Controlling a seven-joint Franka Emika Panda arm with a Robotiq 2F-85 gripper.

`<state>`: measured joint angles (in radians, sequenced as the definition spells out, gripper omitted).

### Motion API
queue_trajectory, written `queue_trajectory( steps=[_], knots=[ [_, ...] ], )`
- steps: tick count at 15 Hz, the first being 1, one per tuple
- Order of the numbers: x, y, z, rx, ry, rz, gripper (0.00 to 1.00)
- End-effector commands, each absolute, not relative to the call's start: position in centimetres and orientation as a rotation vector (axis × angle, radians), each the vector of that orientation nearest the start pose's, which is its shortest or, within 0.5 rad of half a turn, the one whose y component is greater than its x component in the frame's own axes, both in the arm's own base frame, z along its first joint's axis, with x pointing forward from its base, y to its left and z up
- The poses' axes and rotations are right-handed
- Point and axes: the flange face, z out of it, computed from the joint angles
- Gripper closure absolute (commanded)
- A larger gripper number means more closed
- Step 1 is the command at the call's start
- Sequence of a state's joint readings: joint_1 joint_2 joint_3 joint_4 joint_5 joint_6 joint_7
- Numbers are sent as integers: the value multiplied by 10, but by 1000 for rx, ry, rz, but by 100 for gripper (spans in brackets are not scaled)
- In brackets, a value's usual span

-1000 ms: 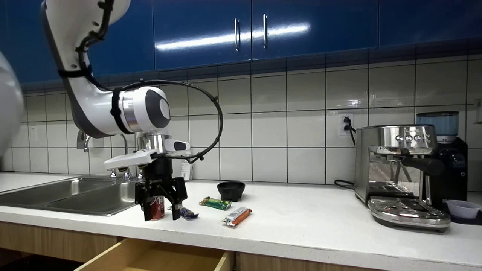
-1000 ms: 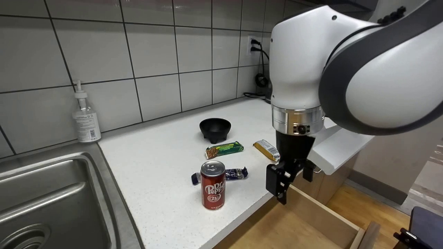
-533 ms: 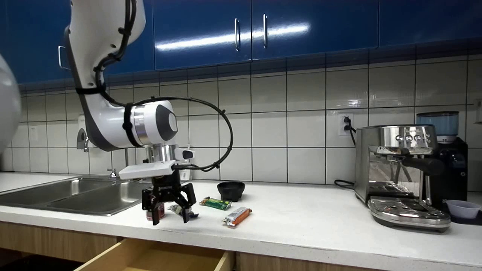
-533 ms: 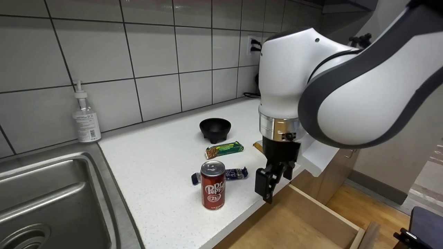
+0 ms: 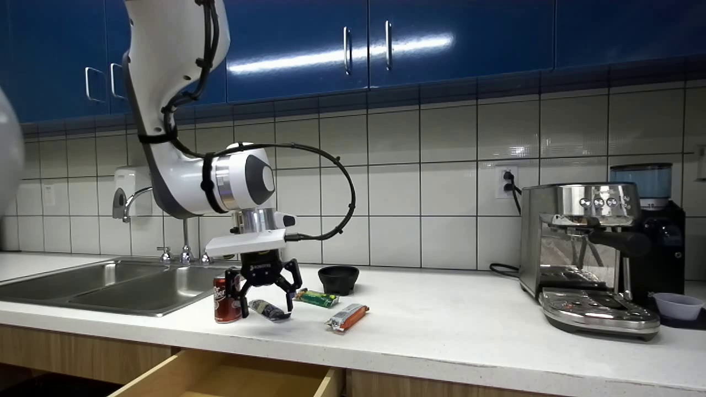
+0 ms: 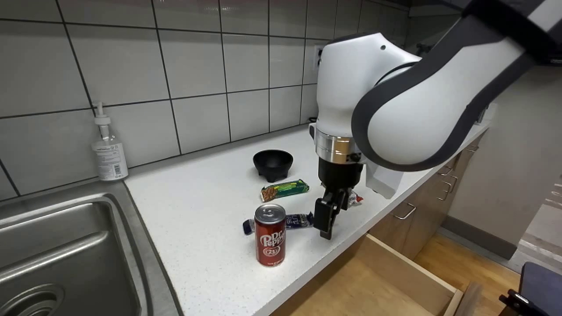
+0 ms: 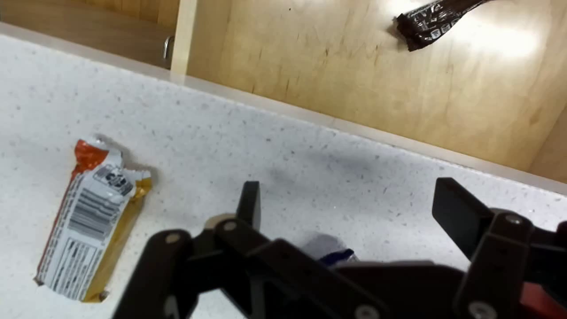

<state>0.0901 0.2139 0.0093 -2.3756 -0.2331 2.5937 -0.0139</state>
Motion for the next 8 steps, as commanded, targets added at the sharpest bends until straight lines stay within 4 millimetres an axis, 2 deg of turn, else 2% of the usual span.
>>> queue_trajectory(
  steps=[1, 6, 7, 8],
  knots=[
    [520, 45, 243, -3177, -665, 4, 0],
    [528, 35, 247, -3156, -845, 30, 0],
    [520, 39, 243, -3169, -776, -2, 0],
    [521, 38, 244, -3166, -791, -1, 0]
  ],
)
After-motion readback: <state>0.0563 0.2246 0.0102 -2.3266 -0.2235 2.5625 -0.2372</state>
